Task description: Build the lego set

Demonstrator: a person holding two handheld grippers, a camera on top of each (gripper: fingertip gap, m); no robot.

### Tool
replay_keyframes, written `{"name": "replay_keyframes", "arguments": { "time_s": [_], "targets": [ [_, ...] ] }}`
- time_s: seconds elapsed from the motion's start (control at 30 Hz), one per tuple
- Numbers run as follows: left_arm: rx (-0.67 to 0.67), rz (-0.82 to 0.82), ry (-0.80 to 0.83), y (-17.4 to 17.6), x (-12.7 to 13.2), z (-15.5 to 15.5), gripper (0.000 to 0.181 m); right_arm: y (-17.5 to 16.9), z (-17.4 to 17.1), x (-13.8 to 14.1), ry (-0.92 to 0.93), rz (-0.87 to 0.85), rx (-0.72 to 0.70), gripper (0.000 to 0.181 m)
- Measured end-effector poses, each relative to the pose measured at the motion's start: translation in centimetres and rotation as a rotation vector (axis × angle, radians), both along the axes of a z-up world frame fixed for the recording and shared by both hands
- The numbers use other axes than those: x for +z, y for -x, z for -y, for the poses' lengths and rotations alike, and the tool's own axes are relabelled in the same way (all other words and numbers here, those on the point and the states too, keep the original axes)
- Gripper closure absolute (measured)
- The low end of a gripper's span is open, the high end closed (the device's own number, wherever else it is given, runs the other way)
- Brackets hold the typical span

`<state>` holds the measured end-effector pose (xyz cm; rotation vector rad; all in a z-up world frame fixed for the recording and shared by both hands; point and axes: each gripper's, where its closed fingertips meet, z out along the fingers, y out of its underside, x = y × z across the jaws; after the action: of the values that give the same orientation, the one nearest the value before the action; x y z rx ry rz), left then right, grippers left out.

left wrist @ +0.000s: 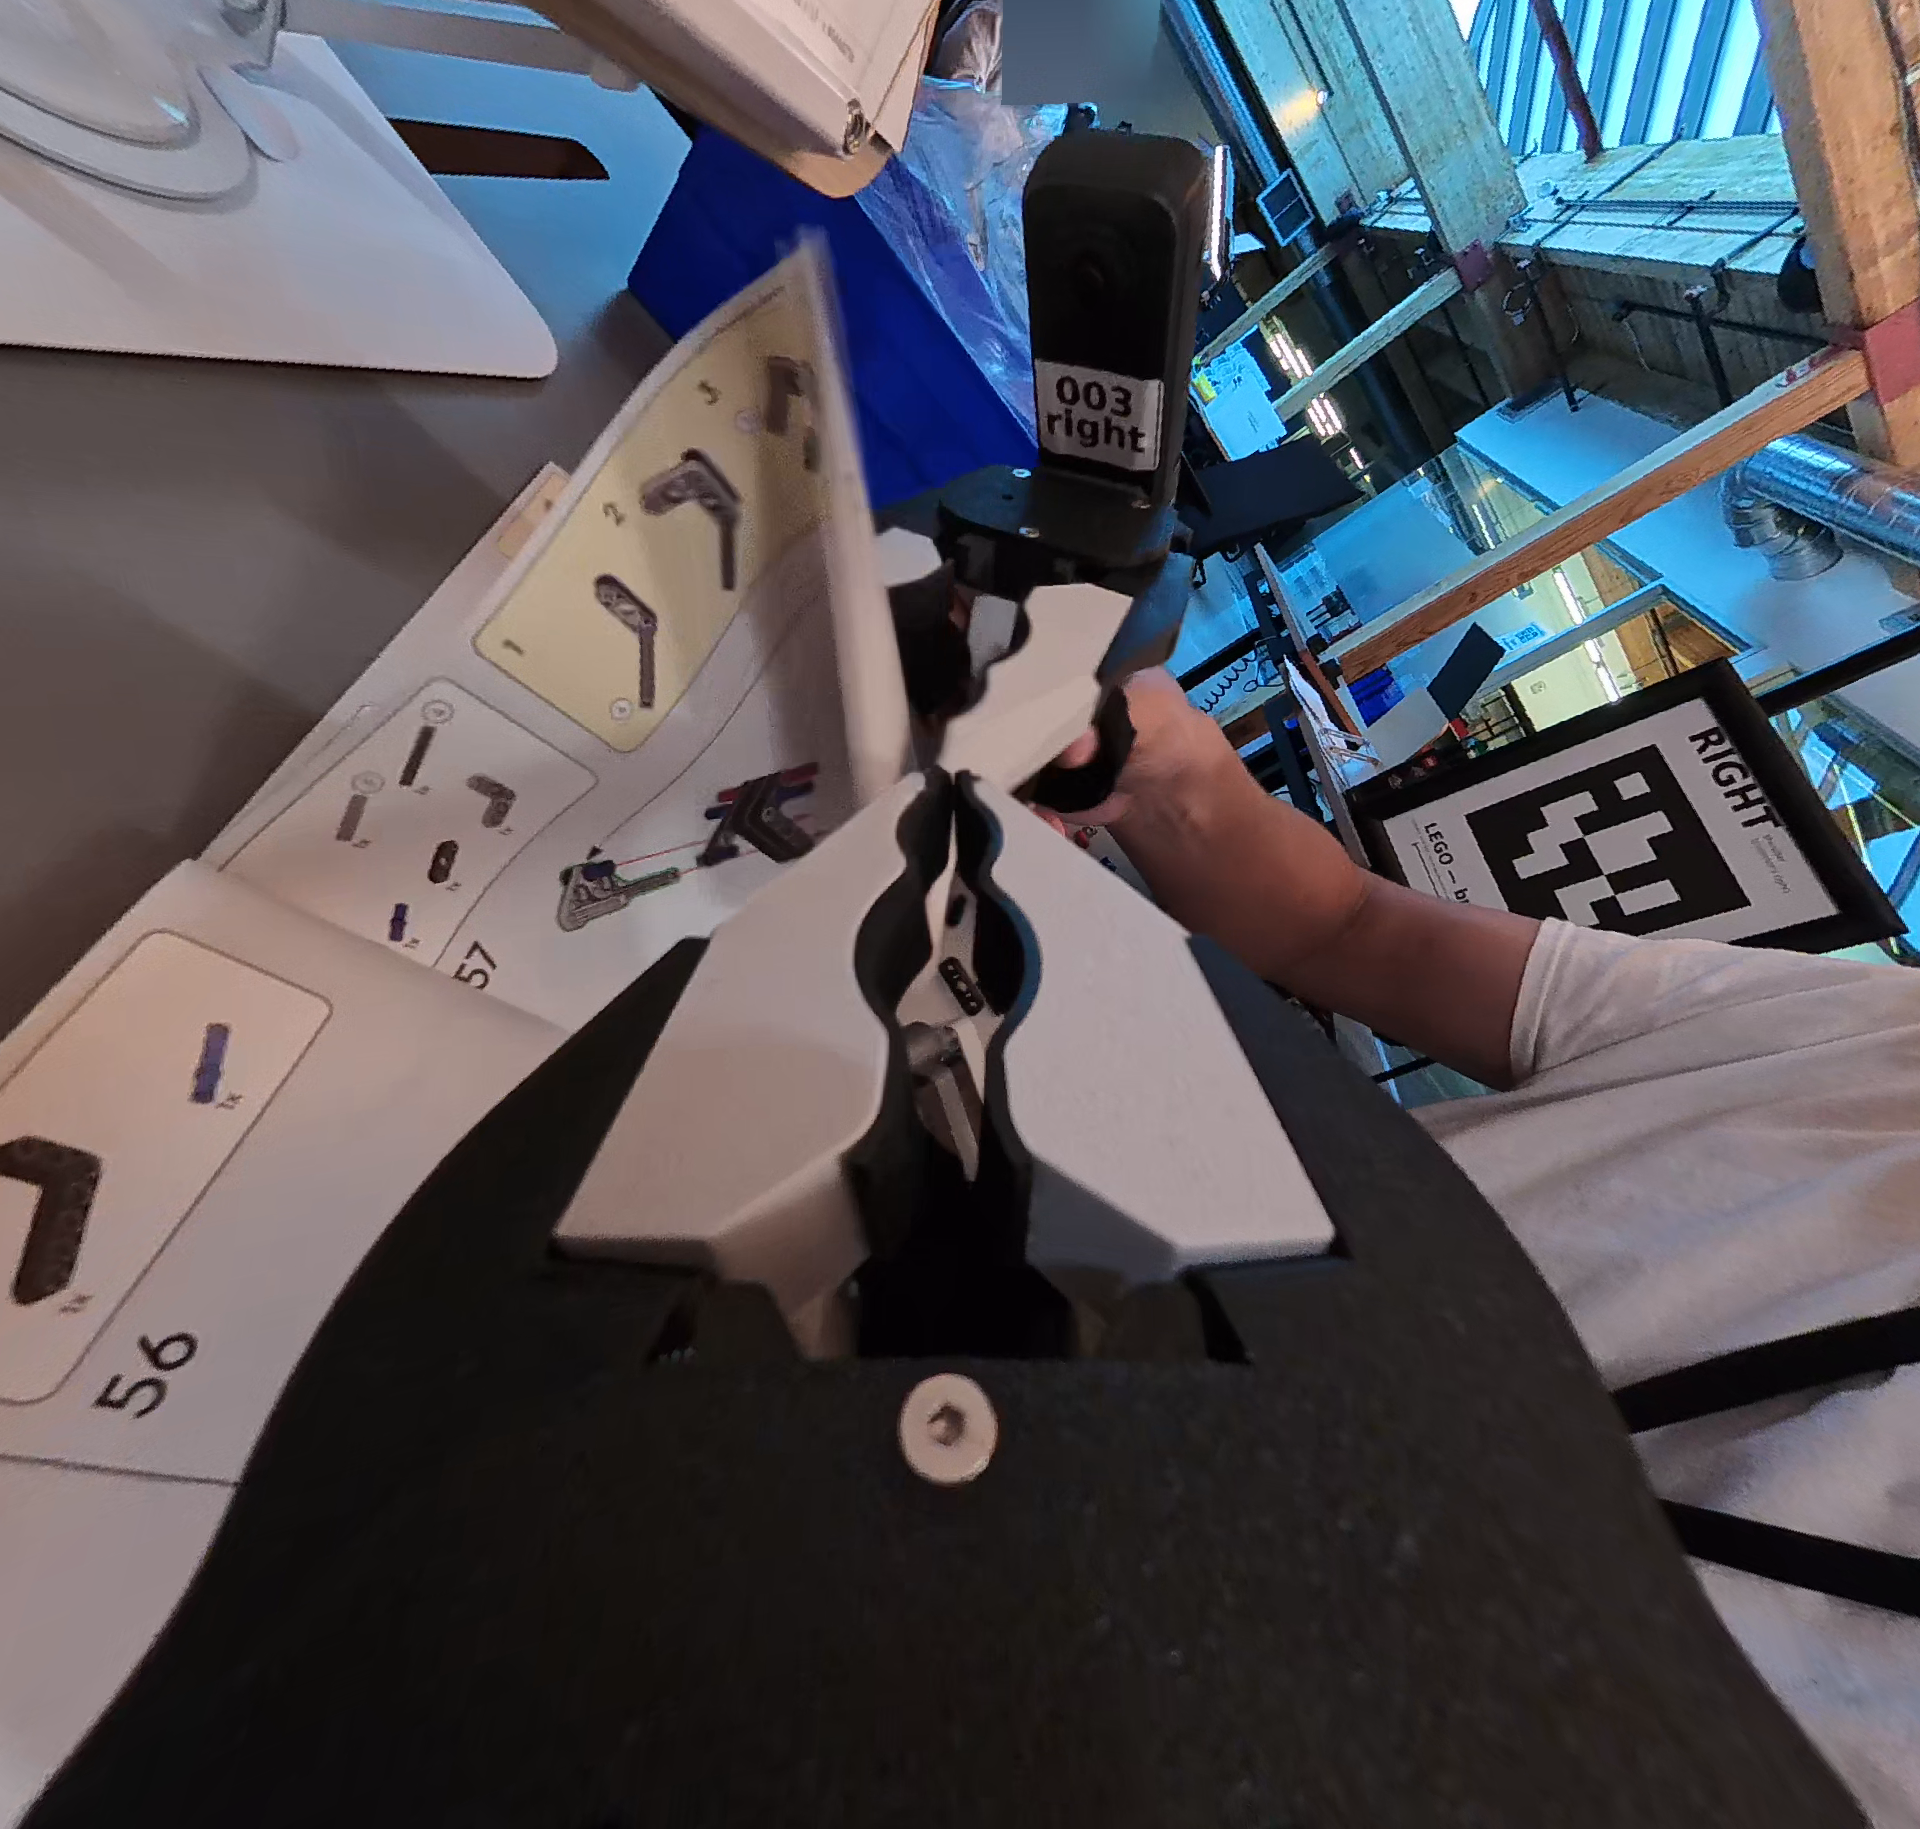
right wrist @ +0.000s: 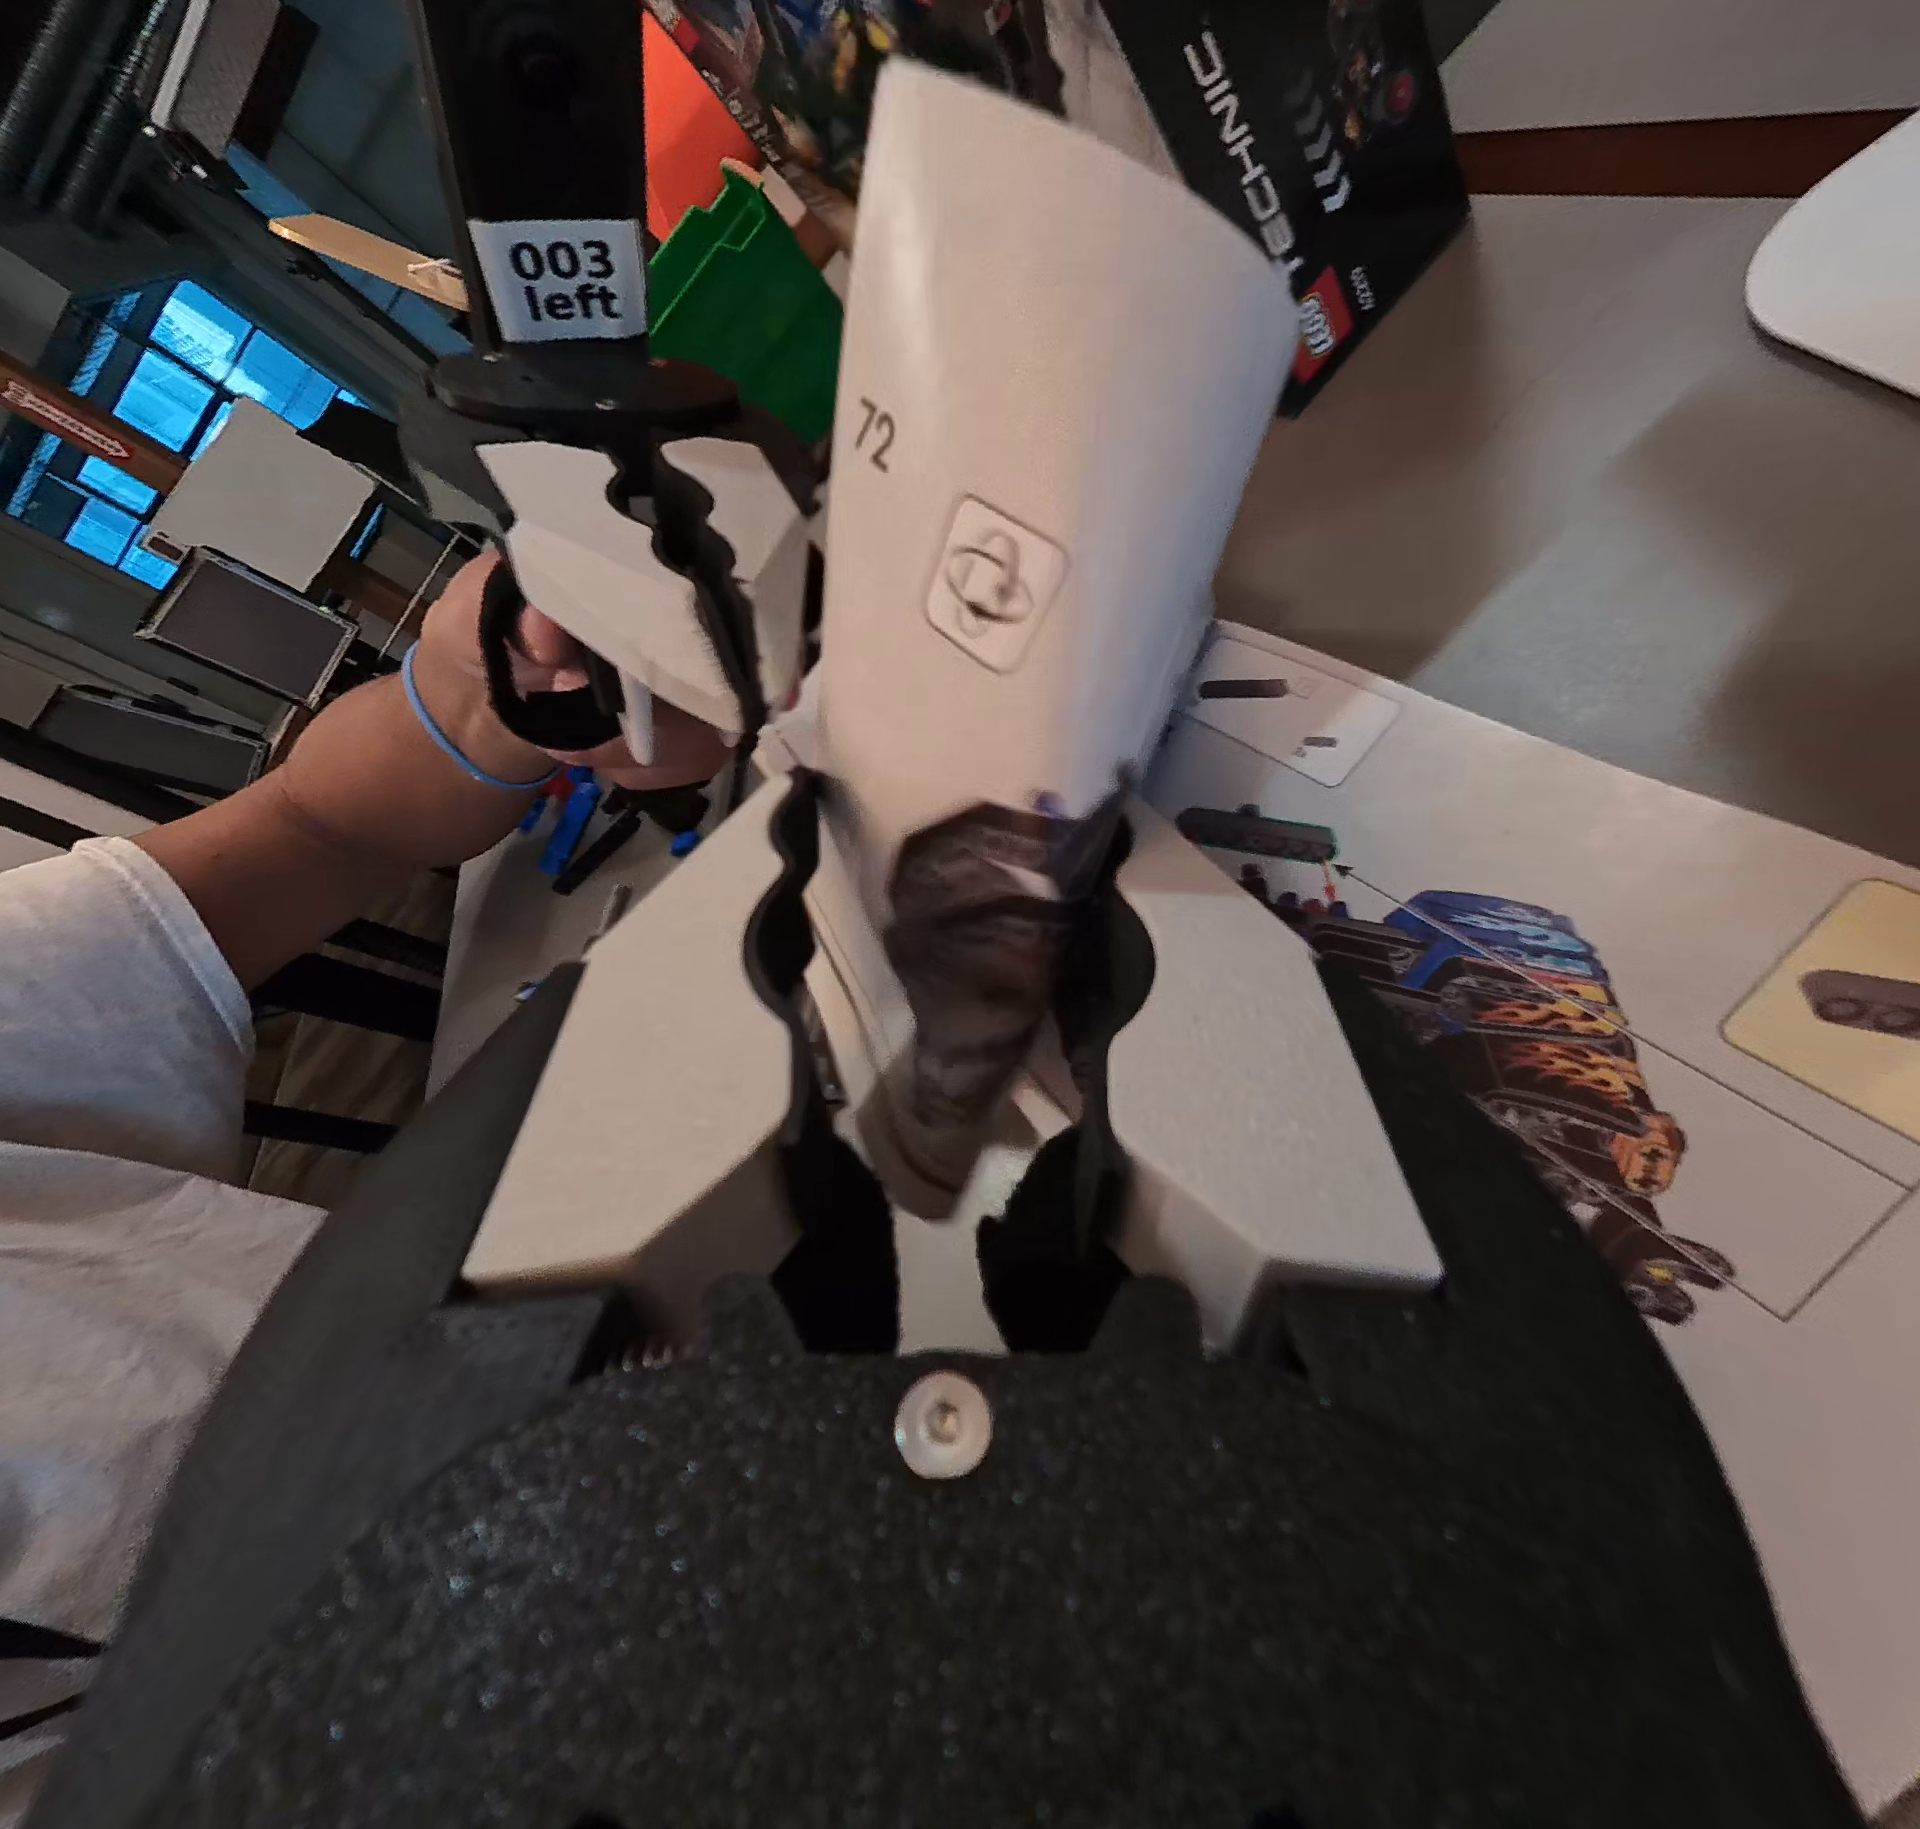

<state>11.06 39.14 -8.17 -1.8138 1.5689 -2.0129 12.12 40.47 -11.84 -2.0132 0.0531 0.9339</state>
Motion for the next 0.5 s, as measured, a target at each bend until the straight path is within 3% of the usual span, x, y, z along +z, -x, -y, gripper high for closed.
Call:
{"name": "replay_keyframes", "arguments": {
  "time_s": [0.07, 0.27, 0.4, 0.5],
  "targets": [
    [0.013, -0.007, -0.017, -0.1, -0.3, -0.2, 0.181, -0.4, 0.0, 0.0, -0.005, -0.007, -0.012, 0.143],
    [0.101, -0.012, -0.08, 0.1, -0.1, -2.5, 0.18, -0.8, 0.0, -0.2, 0.007, -0.016, -0.02, 0.143],
    [0.236, 0.004, -0.16, 0.5, 0.1, -5.9, 0.164, -0.8, 0.0, -0.2, 0.006, -0.021, -0.02, 0.145],
    [0.235, -0.029, -0.125, 0.3, -0.9, -6.2, 0.16, -0.7, 0.0, -0.1, 0.001, -0.043, -0.012, 0.145]
  ]
}}
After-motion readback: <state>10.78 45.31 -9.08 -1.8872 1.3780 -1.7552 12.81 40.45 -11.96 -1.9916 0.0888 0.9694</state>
